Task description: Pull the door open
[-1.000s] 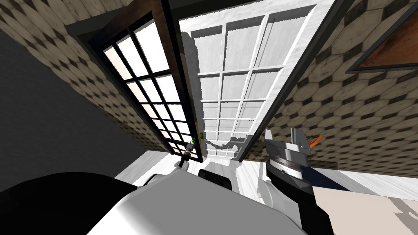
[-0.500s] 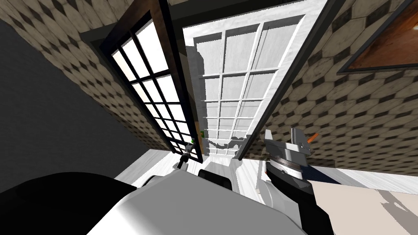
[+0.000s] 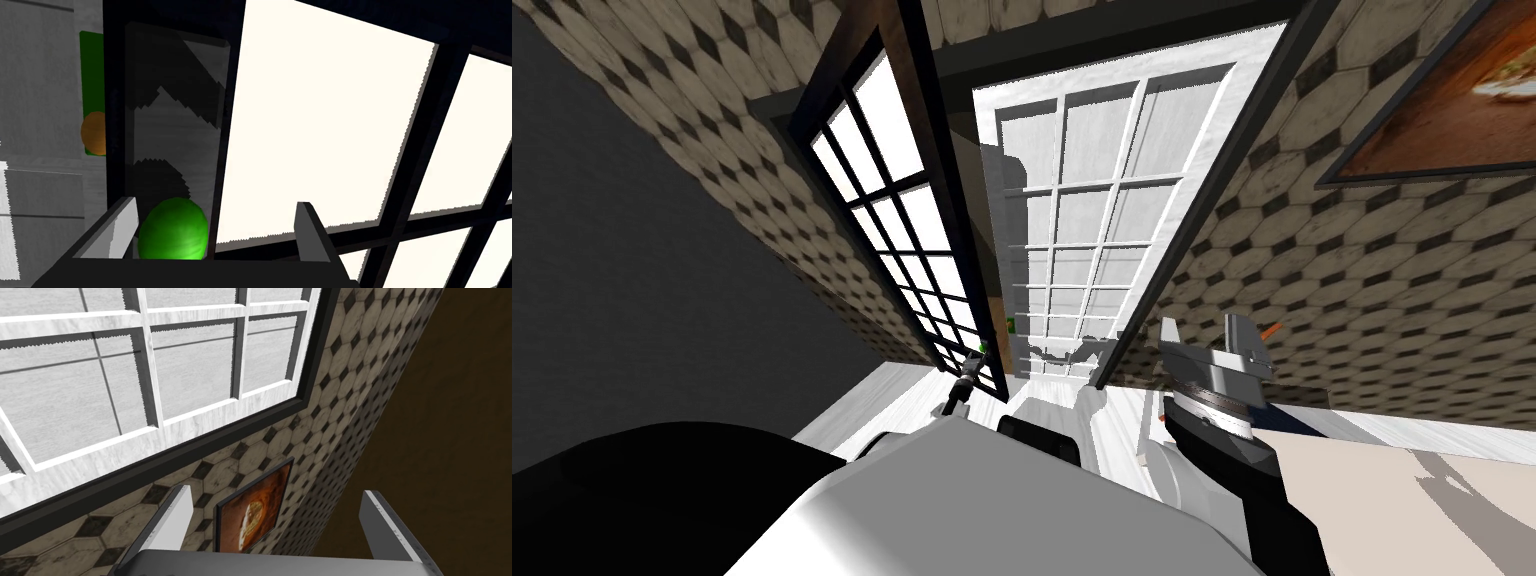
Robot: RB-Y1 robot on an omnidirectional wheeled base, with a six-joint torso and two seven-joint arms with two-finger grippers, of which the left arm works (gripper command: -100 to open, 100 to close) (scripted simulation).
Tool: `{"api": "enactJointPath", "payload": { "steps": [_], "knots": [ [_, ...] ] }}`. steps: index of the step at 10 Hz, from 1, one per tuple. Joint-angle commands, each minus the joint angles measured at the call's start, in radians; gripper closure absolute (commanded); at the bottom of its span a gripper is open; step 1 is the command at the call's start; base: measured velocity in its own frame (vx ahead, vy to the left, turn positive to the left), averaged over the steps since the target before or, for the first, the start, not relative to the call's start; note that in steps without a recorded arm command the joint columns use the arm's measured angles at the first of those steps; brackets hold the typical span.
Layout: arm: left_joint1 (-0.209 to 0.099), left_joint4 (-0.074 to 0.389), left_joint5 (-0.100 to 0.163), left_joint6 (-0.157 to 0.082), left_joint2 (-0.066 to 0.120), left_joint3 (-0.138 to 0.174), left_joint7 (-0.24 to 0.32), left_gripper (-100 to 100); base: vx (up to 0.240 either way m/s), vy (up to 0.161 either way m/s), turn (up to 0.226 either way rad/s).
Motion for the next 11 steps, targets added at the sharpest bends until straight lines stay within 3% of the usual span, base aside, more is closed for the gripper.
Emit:
{"api": "enactJointPath", "payload": {
  "steps": [1,3,4,6,7,11],
  "knots": [
    [0.007,0.03,0.009,-0.002,0.015,0.012,0.015,100,-0.107,0.017,0.023],
    [0.014,0.032,0.015,-0.001,0.018,0.011,0.042,100,-0.094,0.028,0.035],
    [-0.023,0.087,-0.004,-0.054,0.03,-0.01,0.041,-100,-0.137,0.057,-0.105],
    [-0.023,0.087,-0.004,-0.054,0.03,-0.01,0.041,-100,-0.125,0.054,-0.036],
    [-0.034,0.073,-0.03,-0.071,0.043,-0.04,0.044,-100,-0.144,0.039,-0.145],
    [-0.05,0.052,-0.069,-0.097,0.061,-0.085,0.049,-100,-0.169,0.067,-0.093]
  ]
}}
